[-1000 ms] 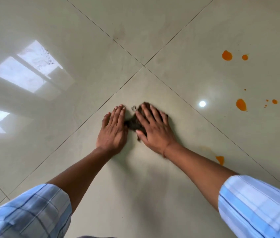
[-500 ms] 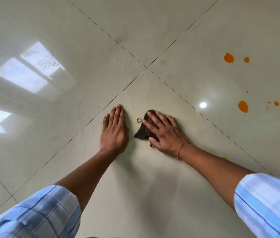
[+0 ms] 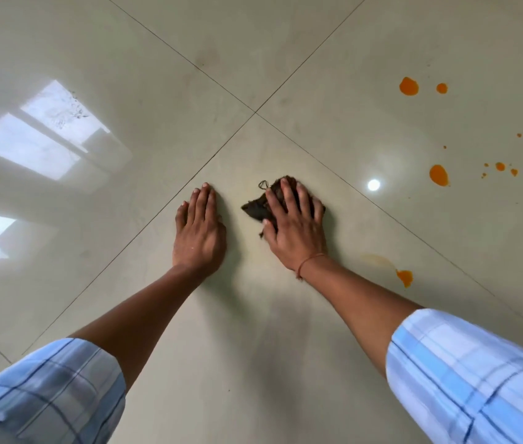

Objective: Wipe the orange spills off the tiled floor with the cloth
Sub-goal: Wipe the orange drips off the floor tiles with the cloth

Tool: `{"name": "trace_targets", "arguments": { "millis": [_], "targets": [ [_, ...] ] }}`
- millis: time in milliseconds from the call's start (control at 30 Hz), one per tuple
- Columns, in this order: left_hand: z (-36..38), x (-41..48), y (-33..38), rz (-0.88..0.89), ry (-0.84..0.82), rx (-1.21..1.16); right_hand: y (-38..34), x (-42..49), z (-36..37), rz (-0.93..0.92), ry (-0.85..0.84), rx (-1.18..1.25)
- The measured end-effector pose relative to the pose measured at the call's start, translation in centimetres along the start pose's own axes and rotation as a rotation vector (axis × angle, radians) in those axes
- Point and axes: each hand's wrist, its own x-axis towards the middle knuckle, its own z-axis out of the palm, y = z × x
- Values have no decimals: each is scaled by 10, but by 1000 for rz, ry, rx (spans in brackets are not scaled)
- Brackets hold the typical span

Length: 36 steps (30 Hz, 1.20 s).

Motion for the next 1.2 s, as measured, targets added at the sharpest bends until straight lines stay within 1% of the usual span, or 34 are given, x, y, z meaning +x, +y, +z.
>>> {"name": "trace_targets", "arguments": {
  "millis": [33, 67, 167, 200, 233, 267, 333, 367, 400, 533, 600, 667, 733, 833, 867, 900, 933, 1033, 1067, 1100, 1200],
  "targets": [
    [1, 0, 0, 0, 0, -2, -8, -10, 4, 6, 25, 21],
    [1, 0, -1, 0, 2, -4, -14, -28, 8, -54, 14, 35],
    [-1, 1, -2, 1, -8, -13, -14, -100, 11, -337, -88, 21],
    [-3, 1, 0, -3, -7, -12, -4, -104, 11, -394, -100, 0],
    [-4, 1, 2, -5, -12, -10, 7, -97, 10, -401, -93, -22],
    [-4, 2, 5, 7, -19, 0, 16, -82, 9, -319, -64, -40],
    [-3, 2, 19, 80, -25, 27, 35, -41, 0, -41, -3, -35],
    [-1, 3, 30, 139, -34, 28, 45, -29, -4, 54, 18, -26],
    [3, 4, 44, 203, -55, 24, 53, -26, -5, 85, 22, -28],
    [16, 7, 100, 360, -134, 8, 95, -60, -10, -14, -36, -94],
    [21, 10, 126, 451, -163, 16, 129, -68, -19, 72, -43, -117],
    [26, 14, 144, 513, -174, 24, 153, -80, -23, 214, -1, -107],
    [33, 15, 159, 545, -206, 24, 156, -119, -20, 332, 38, -75],
    [41, 13, 165, 552, -215, 47, 146, -188, -14, 359, 9, -38],
    [41, 13, 164, 547, -208, 59, 148, -194, -14, 354, -11, -23],
    [41, 12, 162, 539, -196, 66, 152, -187, -15, 358, -16, -17],
    [41, 12, 163, 548, -190, 73, 158, -174, -17, 407, 1, -22],
    [43, 12, 165, 550, -168, 83, 160, -126, -23, 607, 71, -1],
    [44, 12, 166, 557, -171, 81, 155, -126, -20, 612, 90, 0],
    [45, 11, 165, 560, -170, 77, 151, -136, -17, 564, 83, -8],
    [43, 11, 165, 551, -176, 77, 144, -197, -17, 408, -6, -3]
  ]
}}
